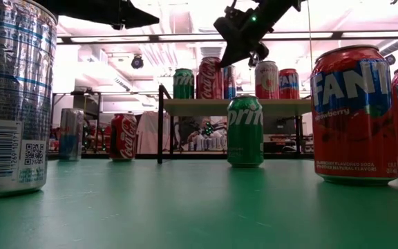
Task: Place canned beverage on shelf
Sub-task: Put the bottom red soda can aligned with the red soda can on the shelf
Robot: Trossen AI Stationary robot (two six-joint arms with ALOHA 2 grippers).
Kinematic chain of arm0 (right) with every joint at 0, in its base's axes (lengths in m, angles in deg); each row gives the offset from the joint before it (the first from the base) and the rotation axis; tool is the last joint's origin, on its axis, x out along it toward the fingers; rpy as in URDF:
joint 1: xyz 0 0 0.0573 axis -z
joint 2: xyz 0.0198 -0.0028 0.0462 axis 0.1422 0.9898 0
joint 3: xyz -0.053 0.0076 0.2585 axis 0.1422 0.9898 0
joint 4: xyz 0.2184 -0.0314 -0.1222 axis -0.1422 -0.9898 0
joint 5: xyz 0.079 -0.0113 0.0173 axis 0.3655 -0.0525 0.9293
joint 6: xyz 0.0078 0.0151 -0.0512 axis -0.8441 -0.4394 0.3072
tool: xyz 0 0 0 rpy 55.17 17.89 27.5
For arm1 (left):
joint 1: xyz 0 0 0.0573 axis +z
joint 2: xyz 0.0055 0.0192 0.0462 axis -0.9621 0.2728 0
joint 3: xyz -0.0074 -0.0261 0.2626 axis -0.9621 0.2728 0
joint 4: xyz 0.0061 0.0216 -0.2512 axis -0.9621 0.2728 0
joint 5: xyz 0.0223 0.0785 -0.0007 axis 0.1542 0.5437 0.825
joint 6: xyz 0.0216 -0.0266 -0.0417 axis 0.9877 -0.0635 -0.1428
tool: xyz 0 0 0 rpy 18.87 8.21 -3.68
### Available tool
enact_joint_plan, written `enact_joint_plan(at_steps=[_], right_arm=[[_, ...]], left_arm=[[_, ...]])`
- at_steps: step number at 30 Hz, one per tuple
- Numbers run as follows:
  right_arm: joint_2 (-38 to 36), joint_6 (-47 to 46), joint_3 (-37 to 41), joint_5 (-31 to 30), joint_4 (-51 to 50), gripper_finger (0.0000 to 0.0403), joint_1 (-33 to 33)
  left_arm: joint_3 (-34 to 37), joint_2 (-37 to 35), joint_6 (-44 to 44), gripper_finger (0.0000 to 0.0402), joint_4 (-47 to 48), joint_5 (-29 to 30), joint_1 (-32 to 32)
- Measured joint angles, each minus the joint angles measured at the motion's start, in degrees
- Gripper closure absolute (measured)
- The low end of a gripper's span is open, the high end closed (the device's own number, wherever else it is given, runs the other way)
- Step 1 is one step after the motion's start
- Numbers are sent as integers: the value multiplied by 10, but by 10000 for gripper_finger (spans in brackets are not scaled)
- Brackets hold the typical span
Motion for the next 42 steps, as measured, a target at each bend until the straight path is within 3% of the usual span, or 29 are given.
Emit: enact_joint_plan(at_steps=[13, 42], right_arm=[[0, -25, 1, 36, 0, 394, 1], [47, -16, -4, 51, 41, 394, -3]], left_arm=[[-1, 1, 5, 402, 0, 0, 0], [-1, 1, 14, 402, 0, 1, 0]])
